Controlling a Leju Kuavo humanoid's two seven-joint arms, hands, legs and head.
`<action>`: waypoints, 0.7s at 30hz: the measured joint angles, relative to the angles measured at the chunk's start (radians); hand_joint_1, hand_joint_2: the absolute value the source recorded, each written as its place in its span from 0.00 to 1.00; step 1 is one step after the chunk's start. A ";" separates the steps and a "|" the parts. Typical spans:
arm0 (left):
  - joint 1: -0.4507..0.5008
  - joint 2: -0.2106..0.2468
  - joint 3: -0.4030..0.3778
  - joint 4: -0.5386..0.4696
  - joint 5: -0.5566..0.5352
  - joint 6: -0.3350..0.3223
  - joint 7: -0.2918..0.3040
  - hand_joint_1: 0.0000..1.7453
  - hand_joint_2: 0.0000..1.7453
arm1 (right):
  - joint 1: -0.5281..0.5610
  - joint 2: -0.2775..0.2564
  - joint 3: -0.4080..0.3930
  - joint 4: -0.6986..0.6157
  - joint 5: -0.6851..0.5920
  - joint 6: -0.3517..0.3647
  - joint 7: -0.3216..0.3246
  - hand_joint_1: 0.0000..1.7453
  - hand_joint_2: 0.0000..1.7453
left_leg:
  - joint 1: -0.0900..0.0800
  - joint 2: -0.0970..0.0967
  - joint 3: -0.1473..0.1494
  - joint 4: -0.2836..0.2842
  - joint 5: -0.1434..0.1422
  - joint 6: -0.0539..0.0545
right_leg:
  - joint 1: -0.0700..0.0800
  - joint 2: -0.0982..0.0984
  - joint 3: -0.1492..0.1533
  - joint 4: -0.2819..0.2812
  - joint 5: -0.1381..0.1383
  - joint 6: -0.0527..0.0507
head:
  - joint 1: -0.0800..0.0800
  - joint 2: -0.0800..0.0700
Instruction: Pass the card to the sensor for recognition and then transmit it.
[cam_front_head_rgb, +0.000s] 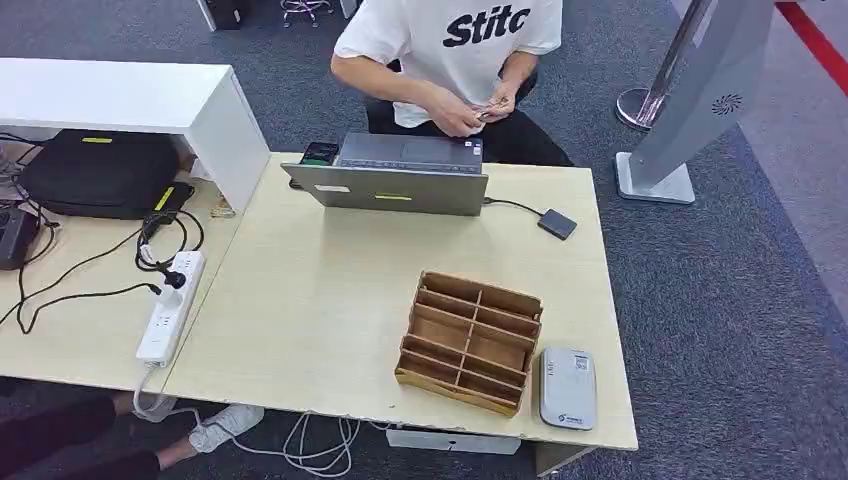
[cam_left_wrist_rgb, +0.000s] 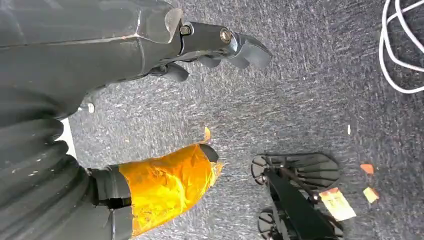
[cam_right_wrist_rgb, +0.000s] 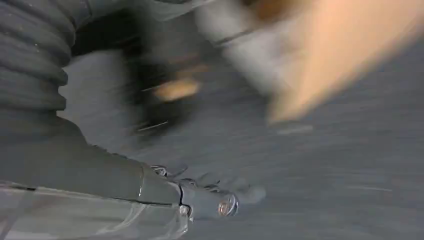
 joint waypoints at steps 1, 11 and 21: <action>-0.001 0.001 -0.001 0.000 -0.006 -0.001 0.007 0.00 1.00 | 0.001 0.002 0.022 0.016 0.071 -0.015 0.048 0.00 1.00 | 0.000 0.000 0.000 0.000 0.000 0.000 | 0.000 0.000 0.000 0.000 0.000 0.000 | 0.000 0.000; -0.004 0.006 -0.010 0.000 -0.029 0.000 0.030 0.00 1.00 | 0.000 0.010 0.297 0.111 0.307 0.059 0.135 0.00 1.00 | 0.000 0.000 0.001 0.000 0.000 0.000 | 0.000 0.000 0.001 0.000 0.000 0.000 | 0.000 0.000; -0.005 0.008 -0.011 0.000 -0.024 0.045 0.120 1.00 1.00 | -0.004 0.010 0.316 0.117 0.341 -0.102 0.050 0.99 1.00 | -0.001 0.000 0.001 0.000 0.000 0.000 | -0.001 0.000 0.001 0.000 0.000 0.000 | 0.000 0.000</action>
